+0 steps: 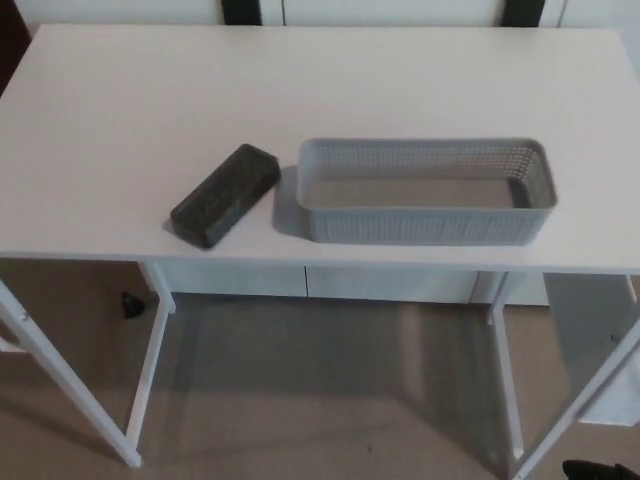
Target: The robot walks towards a desk on which an eraser is kept on the left hand side and a container is kept on the right hand side. The robot picks up the eraser using its left hand and places it in the container.
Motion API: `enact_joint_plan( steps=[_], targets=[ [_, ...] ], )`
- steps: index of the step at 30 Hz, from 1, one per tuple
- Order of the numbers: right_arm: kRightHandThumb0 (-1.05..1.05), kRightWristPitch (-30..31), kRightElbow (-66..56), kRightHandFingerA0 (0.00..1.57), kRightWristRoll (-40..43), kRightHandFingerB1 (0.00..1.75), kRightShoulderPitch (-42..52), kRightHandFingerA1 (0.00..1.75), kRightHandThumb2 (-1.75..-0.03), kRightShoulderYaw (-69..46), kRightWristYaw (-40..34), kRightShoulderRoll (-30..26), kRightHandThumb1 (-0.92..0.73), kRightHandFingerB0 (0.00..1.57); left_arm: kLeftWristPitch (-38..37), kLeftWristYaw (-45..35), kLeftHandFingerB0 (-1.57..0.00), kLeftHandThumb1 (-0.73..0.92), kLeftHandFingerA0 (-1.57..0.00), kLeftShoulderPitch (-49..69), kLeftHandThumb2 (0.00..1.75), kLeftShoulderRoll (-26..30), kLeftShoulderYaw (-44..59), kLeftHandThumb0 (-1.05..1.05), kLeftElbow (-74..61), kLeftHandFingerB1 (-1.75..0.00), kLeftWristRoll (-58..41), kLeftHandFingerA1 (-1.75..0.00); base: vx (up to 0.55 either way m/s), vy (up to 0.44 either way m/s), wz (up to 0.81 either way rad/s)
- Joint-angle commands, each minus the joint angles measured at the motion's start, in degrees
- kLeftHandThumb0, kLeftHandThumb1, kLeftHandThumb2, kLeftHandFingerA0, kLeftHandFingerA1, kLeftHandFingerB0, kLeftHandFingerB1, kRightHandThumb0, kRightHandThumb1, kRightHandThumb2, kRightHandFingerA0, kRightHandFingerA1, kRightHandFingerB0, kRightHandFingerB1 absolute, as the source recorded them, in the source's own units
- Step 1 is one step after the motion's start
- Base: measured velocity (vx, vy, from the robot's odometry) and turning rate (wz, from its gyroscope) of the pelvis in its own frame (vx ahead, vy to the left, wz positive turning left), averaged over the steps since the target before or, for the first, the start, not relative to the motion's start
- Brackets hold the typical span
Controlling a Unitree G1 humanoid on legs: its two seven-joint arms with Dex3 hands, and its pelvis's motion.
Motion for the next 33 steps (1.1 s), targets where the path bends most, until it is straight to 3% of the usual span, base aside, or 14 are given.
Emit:
enact_joint_plan(
  steps=[1,2,3,4,14,15,18,19,20,26,27,31,32,33],
  targets=[
    [-0.12,1.00,-0.67,0.41,-0.11,0.52,-0.36,0.61,-0.81,-0.14,-0.11,-0.10,-0.35,0.18,-0.91,0.17,-0.39,0.36,-0.51,-0.78,0.68,0.91,0.51,-0.55,0.37,-0.67,-0.07,-1.12,0.06,0.470,0.43],
    [-0.11,1.23,-0.79,0.41,-0.04,0.52,-0.35,0.62,-0.81,-0.19,-0.19,0.00,-0.36,0.18,-0.60,0.04,-0.39,0.36,-0.51,-0.89,0.67,0.87,0.59,-0.55,0.48,-0.67,-0.19,-1.12,0.18,0.114,-0.34],
    [-0.11,1.10,-0.69,0.42,0.00,0.52,-0.38,0.62,-0.81,-0.23,-0.16,0.05,-0.36,0.18,-0.64,-0.08,-0.38,0.27,-0.57,-0.75,0.84,0.85,0.69,-0.57,0.24,-0.67,-0.30,-0.97,0.20,0.091,0.22],
    [-0.12,1.05,-0.83,0.42,-0.29,0.52,-0.21,0.62,-0.82,-0.08,-0.23,-0.08,-0.36,0.19,-0.69,-0.23,-0.38,0.36,-0.50,-0.60,0.68,0.81,0.79,-0.56,0.00,-0.66,-0.43,-1.11,0.08,0.094,0.09],
    [-0.12,0.88,-0.68,0.43,-0.56,0.52,-0.33,0.62,-0.81,0.06,-0.28,-0.24,-0.35,0.18,-1.39,-0.56,-0.34,0.40,-0.49,-0.06,0.65,0.48,1.51,-0.60,-0.82,-0.67,-0.87,-1.13,0.04,0.021,0.06],
    [-0.11,1.08,-1.06,0.43,-0.56,0.52,-0.15,0.62,-0.81,0.06,-0.11,-0.45,-0.36,0.18,-1.18,-0.93,-0.35,0.30,-0.55,0.09,0.84,0.20,1.72,-0.62,-0.93,-0.67,-1.21,-0.98,0.00,0.000,0.00],
    [-0.11,1.40,-1.04,0.45,-0.44,0.53,0.04,0.63,-0.81,0.09,-0.04,-0.42,-0.35,0.19,-1.61,-0.51,-0.33,0.31,-0.51,0.83,0.84,-0.06,1.66,-0.68,-2.41,-0.67,-0.84,-0.98,0.00,0.000,0.00],
    [-0.11,1.69,-1.32,0.44,-0.42,0.52,0.17,0.63,-0.81,0.11,0.10,-0.60,-0.35,0.19,-2.72,-0.53,-0.32,0.45,-0.44,1.59,0.59,-0.17,1.39,-0.72,-4.26,-0.66,-0.60,-1.13,0.00,0.000,0.00],
    [-0.11,1.77,-1.31,0.43,-0.35,0.52,0.04,0.62,-0.82,0.08,0.21,-0.68,-0.36,0.19,-3.02,-0.96,-0.33,0.48,-0.44,2.30,0.56,-0.27,1.33,-0.73,-6.41,-0.62,-0.75,-1.09,0.00,0.000,0.00],
    [-0.12,0.93,-0.03,0.46,-1.12,0.53,-1.40,0.63,-0.81,0.57,-0.20,-0.81,-0.34,0.20,-6.07,-10.29,-0.28,0.54,-0.35,10.77,0.57,3.65,-3.32,-0.85,-42.82,-0.51,-1.51,-0.86,0.00,0.000,0.00],
    [-0.12,0.96,-0.16,0.46,-1.14,0.53,-1.39,0.63,-0.81,0.61,-0.21,-0.80,-0.34,0.20,-5.50,-12.52,-0.26,0.43,-0.33,11.59,0.84,5.11,-4.41,-0.86,-49.16,-0.53,-2.77,-0.70,0.00,0.000,0.00],
    [-0.13,0.63,-0.35,0.50,-1.61,0.53,-1.56,0.65,-0.81,0.90,-0.55,-0.99,-0.35,0.21,-1.40,-21.07,-0.31,0.54,-0.34,13.20,0.57,12.24,-8.55,-0.83,-74.94,-0.45,-8.88,-0.61,0.00,0.000,0.00],
    [-0.14,0.30,0.03,0.49,-1.61,0.53,-1.61,0.64,-0.81,0.89,-0.42,-1.15,-0.34,0.21,-0.08,-22.70,-0.28,0.53,-0.36,12.82,0.61,14.05,-9.33,-0.87,-80.16,-0.46,-10.42,-0.60,0.00,0.000,0.00],
    [-0.13,0.00,0.28,0.49,-1.36,0.53,-1.57,0.65,-0.81,0.77,-0.16,-1.22,-0.34,0.20,0.84,-24.28,-0.19,0.51,-0.38,12.04,0.87,16.08,-10.12,-0.88,-85.41,-0.45,-12.00,-0.61,0.00,0.000,0.00]
  ],
)
